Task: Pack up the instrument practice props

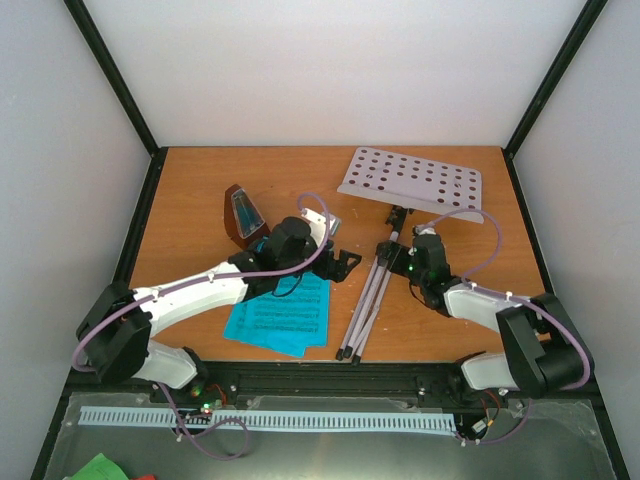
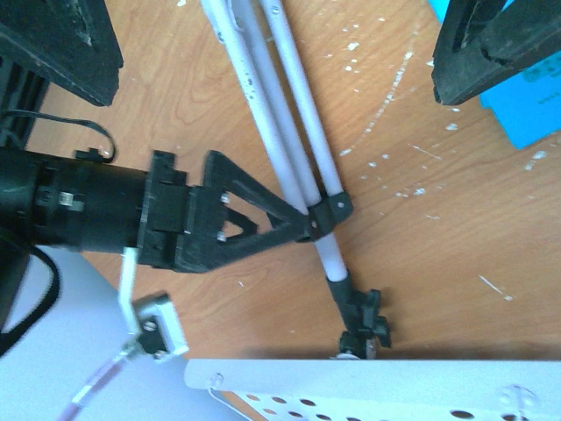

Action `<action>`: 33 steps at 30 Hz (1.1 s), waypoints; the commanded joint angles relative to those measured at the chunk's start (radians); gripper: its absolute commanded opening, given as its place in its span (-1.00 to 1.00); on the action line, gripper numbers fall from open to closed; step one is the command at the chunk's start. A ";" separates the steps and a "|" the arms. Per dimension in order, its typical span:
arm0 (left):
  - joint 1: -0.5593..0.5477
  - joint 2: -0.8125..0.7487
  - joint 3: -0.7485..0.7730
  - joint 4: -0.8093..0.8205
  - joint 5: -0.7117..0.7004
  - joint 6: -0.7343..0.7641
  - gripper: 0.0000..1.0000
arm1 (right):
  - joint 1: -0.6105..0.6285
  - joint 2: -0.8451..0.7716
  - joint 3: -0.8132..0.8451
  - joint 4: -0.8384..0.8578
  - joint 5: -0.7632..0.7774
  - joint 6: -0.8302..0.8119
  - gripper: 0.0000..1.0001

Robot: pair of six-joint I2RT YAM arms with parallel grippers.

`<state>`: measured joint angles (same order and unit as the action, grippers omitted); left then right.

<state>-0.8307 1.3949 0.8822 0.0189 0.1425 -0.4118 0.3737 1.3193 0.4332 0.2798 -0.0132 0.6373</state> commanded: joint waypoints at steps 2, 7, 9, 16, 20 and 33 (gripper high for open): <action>0.062 -0.068 0.005 -0.021 -0.040 0.046 0.99 | -0.005 -0.125 0.043 -0.194 0.141 -0.105 1.00; 0.304 -0.163 -0.013 -0.012 0.216 0.067 0.99 | -0.018 -0.247 0.133 -0.323 0.149 -0.282 1.00; 0.410 -0.201 0.004 -0.052 0.261 0.095 0.99 | -0.047 -0.280 0.190 -0.377 0.106 -0.357 1.00; 0.923 -0.306 0.042 -0.127 0.475 0.125 0.99 | -0.300 -0.354 0.345 -0.465 -0.069 -0.486 1.00; 1.125 -0.299 0.008 -0.076 0.485 0.110 0.99 | -0.407 -0.365 0.347 -0.432 -0.110 -0.501 1.00; 1.240 -0.323 -0.658 0.850 0.002 0.039 0.99 | -0.439 -0.365 -0.210 0.381 -0.003 -0.550 1.00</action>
<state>0.4088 1.0554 0.3363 0.4725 0.2832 -0.3828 -0.0574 0.9009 0.3248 0.3180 -0.0631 0.1291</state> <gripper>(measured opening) 0.995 0.998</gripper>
